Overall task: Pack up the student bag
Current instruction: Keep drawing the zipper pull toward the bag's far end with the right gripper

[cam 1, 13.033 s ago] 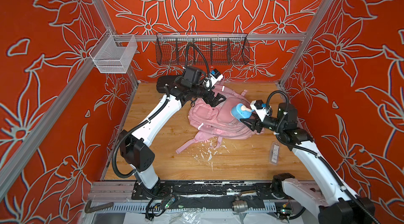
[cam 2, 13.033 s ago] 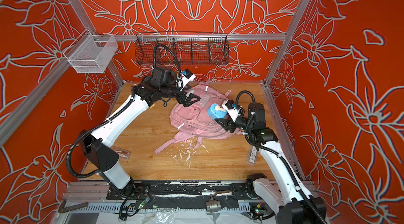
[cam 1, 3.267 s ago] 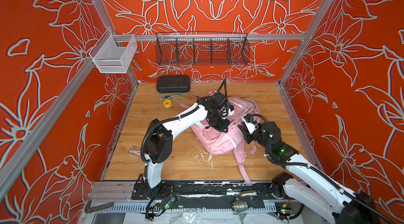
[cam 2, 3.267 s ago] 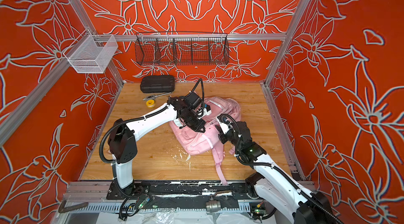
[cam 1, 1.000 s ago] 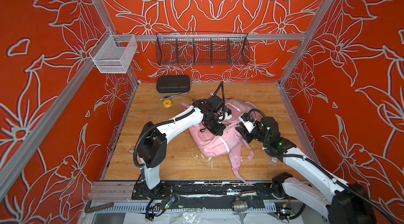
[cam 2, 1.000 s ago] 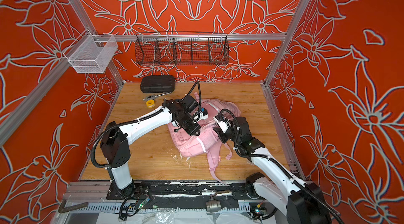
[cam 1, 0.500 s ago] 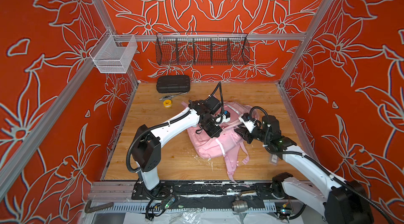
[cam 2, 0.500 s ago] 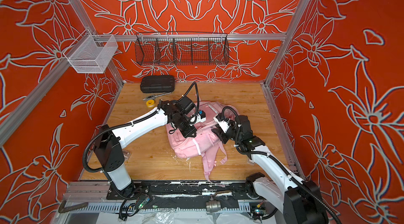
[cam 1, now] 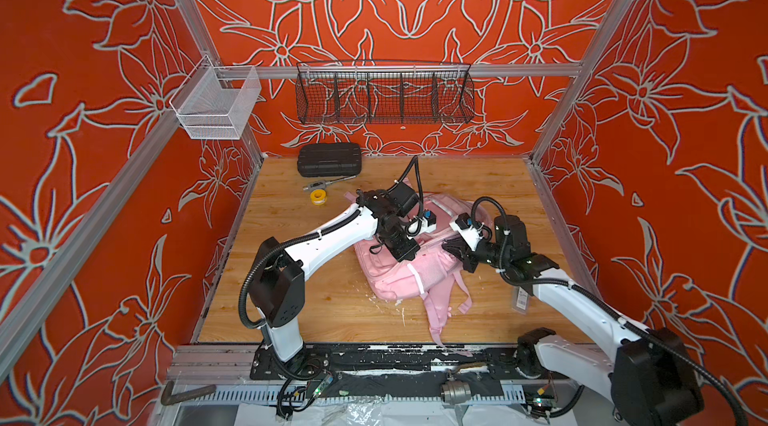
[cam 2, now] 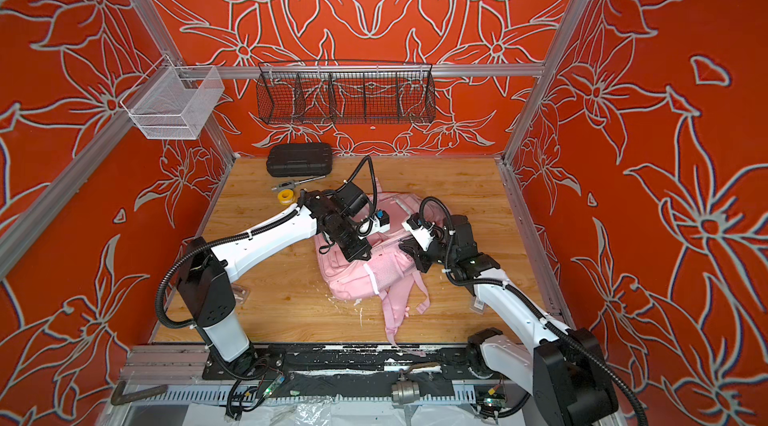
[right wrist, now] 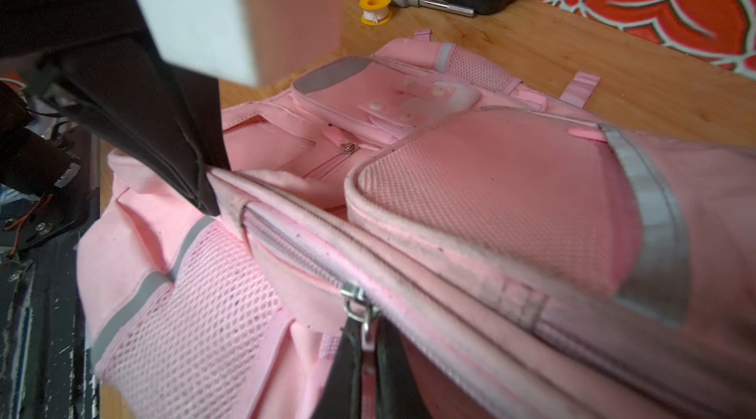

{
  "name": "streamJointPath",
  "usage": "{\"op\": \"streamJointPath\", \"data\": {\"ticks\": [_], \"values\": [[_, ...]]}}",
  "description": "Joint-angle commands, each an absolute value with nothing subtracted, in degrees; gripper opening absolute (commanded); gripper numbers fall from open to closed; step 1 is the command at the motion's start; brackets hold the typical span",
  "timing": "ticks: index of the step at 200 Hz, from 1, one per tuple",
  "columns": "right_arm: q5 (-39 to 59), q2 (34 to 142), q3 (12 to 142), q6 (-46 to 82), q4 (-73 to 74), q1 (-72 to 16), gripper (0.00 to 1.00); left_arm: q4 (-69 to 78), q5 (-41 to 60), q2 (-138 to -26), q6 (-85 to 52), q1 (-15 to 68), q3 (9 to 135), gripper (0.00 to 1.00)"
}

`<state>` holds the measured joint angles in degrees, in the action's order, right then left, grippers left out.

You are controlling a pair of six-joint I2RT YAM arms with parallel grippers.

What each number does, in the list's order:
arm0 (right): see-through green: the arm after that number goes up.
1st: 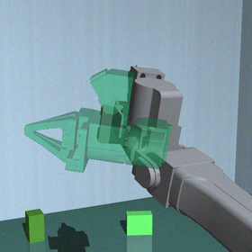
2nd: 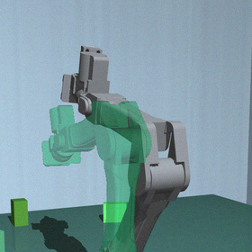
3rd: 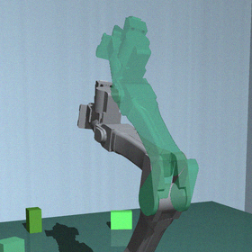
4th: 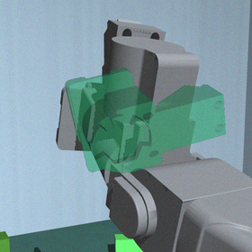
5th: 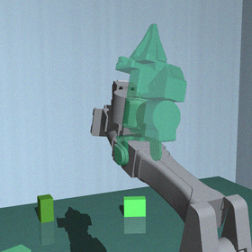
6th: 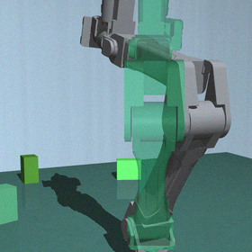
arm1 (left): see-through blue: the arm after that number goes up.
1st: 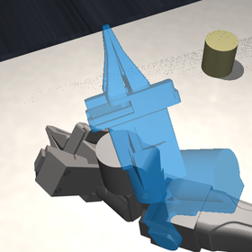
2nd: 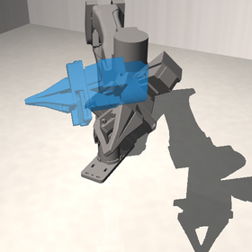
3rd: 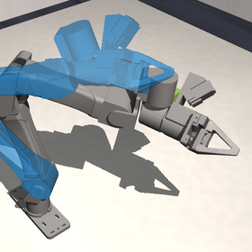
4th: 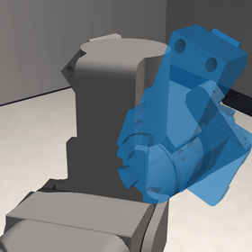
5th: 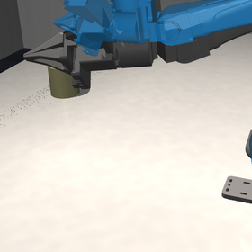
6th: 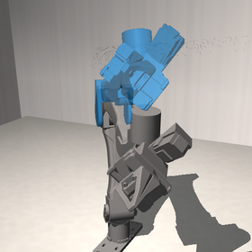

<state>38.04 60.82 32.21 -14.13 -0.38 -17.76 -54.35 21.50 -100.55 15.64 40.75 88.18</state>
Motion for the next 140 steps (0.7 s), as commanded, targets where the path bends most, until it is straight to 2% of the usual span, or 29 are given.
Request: {"op": "streamJointPath", "data": {"ticks": [1,76,117,140], "values": [[34.42,57.93,33.19,-14.59,-0.06,-17.86,0.0,-52.45,24.37,-97.61,18.53,40.25,89.47,0.0],[9.41,55.33,36.63,-7.36,-7.81,-13.15,0.0,-52.9,15.2,-96.93,23.43,39.9,85.75,0.0],[5.97,57.7,42.07,-5.23,-15.18,-8.68,0.0,-45.79,15.22,-92.27,31.7,40.07,78.44,0.0],[11.57,58.0,42.45,-7.63,-15.54,-8.78,0.0,-40.22,16.12,-91.18,37.95,40.04,76.01,0.0]]}}
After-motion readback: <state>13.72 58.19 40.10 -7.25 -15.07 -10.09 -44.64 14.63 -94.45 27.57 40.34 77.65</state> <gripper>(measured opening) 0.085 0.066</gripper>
